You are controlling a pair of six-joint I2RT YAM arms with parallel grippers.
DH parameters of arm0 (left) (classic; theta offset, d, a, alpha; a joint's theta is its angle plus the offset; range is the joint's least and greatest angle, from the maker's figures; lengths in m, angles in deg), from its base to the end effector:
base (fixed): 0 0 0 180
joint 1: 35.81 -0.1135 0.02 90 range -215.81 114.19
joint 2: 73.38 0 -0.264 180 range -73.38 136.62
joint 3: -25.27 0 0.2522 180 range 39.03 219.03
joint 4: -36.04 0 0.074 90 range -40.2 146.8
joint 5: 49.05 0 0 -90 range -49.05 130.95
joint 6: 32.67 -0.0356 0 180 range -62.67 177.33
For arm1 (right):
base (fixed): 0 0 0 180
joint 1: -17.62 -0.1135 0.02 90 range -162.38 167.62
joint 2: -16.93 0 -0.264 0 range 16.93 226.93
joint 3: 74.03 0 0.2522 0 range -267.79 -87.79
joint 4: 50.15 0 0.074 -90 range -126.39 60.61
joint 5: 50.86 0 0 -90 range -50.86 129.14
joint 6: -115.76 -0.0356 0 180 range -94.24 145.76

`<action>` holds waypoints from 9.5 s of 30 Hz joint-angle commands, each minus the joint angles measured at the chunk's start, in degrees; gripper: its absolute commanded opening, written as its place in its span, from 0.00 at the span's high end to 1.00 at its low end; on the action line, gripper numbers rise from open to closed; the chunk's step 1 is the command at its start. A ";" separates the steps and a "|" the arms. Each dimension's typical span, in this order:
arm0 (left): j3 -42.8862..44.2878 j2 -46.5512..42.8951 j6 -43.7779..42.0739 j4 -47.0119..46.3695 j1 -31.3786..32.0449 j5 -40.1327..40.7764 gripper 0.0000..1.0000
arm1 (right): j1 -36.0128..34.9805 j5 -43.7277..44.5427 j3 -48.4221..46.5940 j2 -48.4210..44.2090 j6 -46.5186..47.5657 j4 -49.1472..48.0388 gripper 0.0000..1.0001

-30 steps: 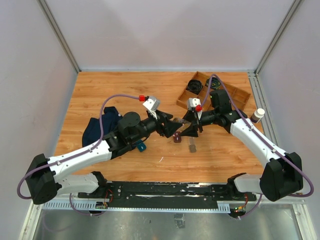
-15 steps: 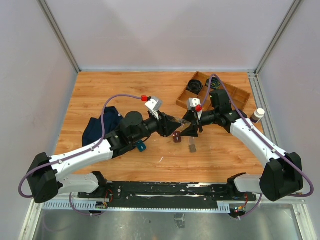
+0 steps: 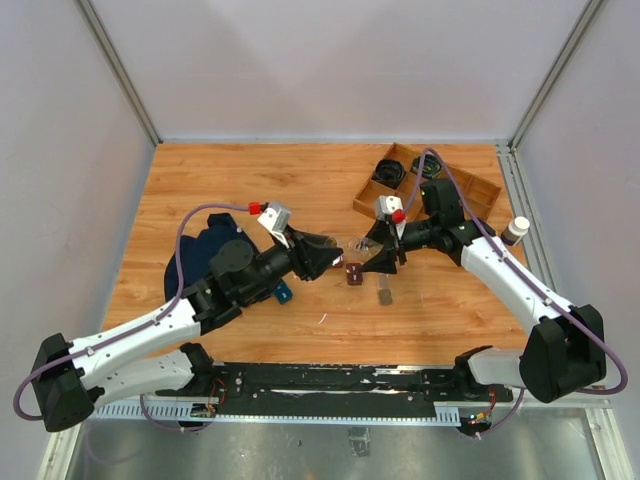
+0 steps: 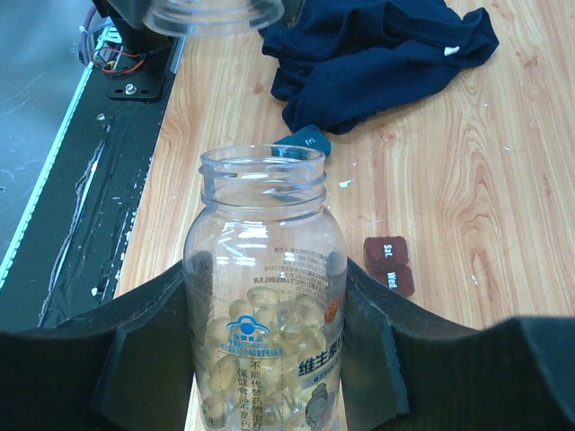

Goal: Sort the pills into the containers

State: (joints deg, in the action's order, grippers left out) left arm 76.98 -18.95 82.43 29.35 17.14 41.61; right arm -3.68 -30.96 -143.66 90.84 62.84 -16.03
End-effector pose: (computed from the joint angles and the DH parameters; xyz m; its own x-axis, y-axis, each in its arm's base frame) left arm 0.1375 -0.1815 0.3239 -0.2978 -0.3095 -0.9031 0.7341 0.5304 -0.4239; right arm 0.2355 0.1277 0.2948 0.0268 -0.2098 -0.9774 -0.9953 -0.0966 -0.0066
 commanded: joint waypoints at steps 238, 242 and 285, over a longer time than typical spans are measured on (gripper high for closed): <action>-32.54 -17.92 -1.61 -7.69 -3.20 4.52 0.06 | -4.57 52.94 10.27 2.46 27.68 18.67 0.99; -32.49 -17.98 -1.52 -7.38 -3.20 4.60 0.05 | -4.24 54.64 11.26 2.05 27.14 17.14 0.99; -32.16 -19.19 -1.89 -6.33 -3.20 4.58 0.05 | -5.08 53.77 12.56 0.61 26.55 18.14 0.99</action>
State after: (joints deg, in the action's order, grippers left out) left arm 45.00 -37.31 80.75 23.16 14.15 46.23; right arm -8.01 23.81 -131.05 92.67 89.11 0.84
